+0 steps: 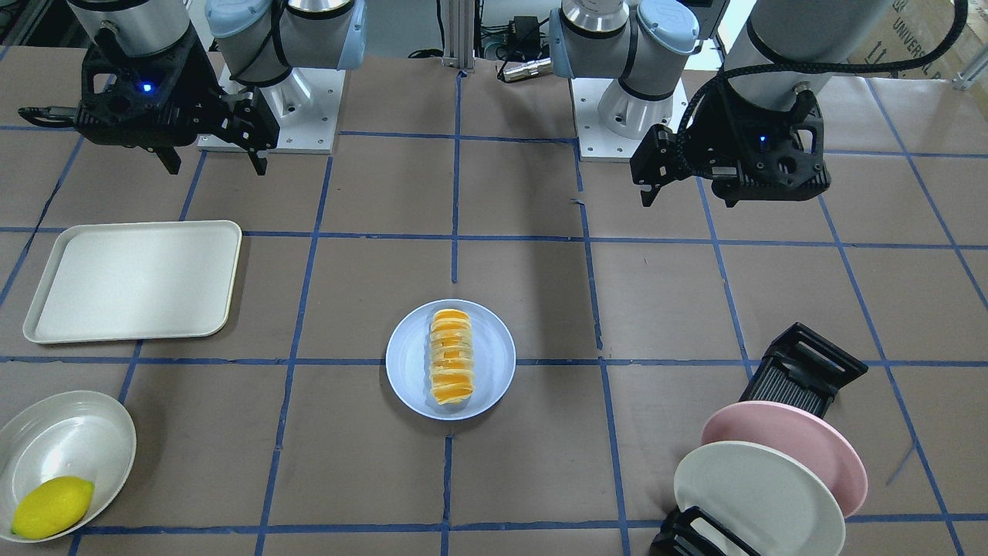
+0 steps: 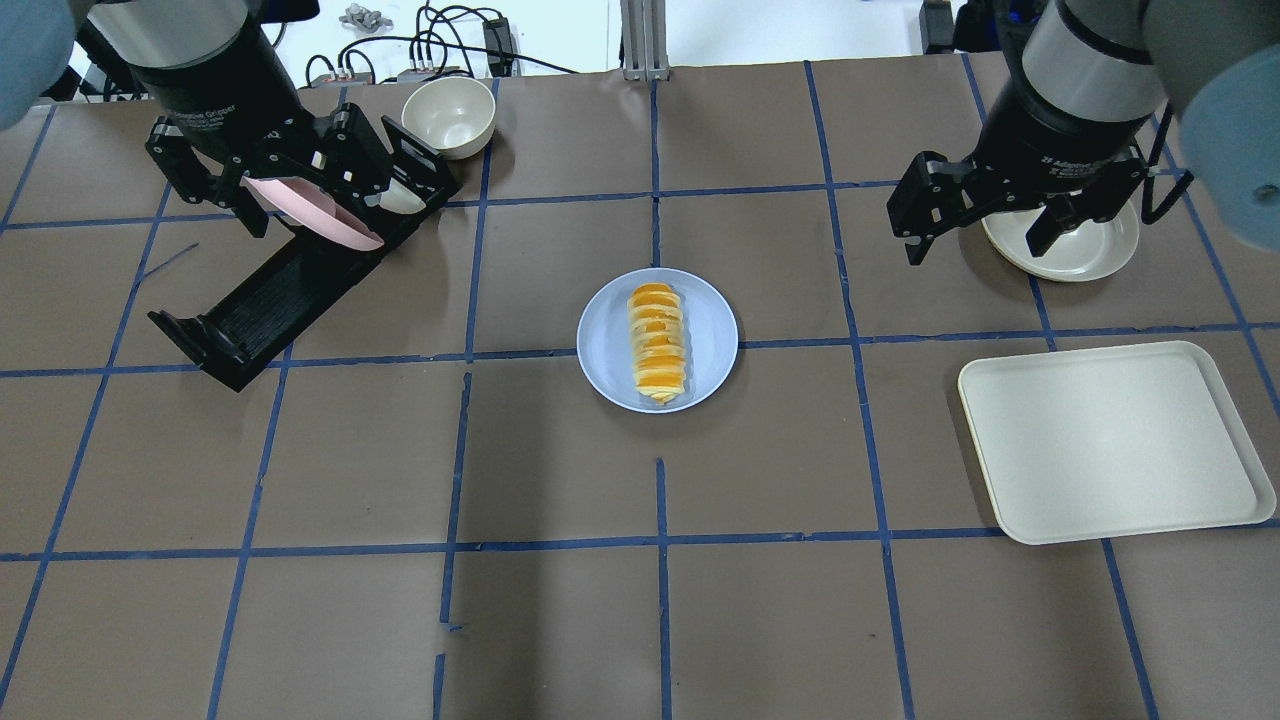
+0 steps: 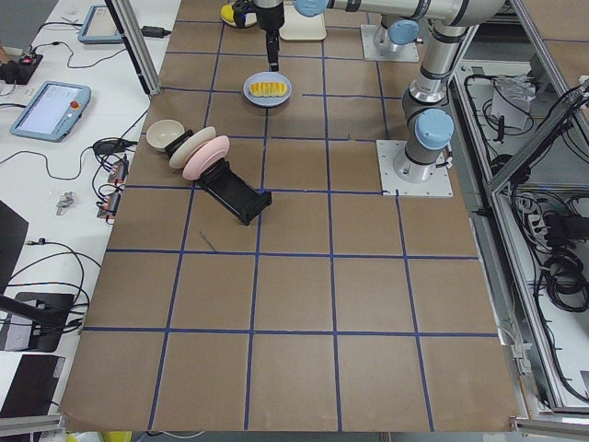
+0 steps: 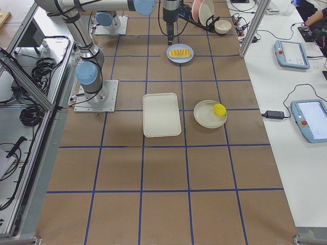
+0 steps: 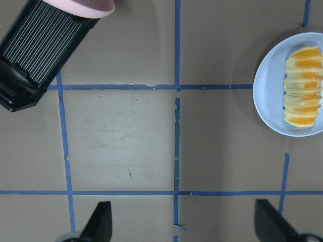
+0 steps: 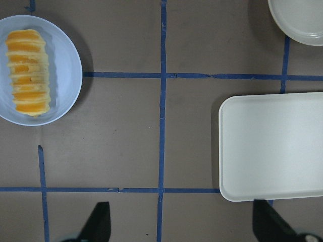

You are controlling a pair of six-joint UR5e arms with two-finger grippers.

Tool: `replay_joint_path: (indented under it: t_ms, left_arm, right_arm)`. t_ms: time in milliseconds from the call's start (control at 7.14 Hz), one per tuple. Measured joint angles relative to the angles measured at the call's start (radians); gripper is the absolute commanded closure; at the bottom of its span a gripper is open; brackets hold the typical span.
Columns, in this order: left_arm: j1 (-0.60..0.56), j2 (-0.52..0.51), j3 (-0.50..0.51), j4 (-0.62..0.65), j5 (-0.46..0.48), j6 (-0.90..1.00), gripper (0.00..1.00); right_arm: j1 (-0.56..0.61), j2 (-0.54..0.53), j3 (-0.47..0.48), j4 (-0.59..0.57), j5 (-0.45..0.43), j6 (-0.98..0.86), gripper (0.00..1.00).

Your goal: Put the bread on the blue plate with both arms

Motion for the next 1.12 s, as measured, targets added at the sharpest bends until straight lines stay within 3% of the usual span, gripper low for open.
replay_joint_path:
  t_ms: [560,1120]
  left_arm:
    - [0.000,-0.001,0.001,0.000,0.000,-0.001,0.00]
    - [0.000,-0.004,0.005,0.000,0.000,-0.001,0.00]
  right_arm:
    - [0.002,0.101,-0.076,0.003,-0.003,0.004,0.01]
    - [0.003,0.106,-0.079,0.004,-0.002,0.004,0.00]
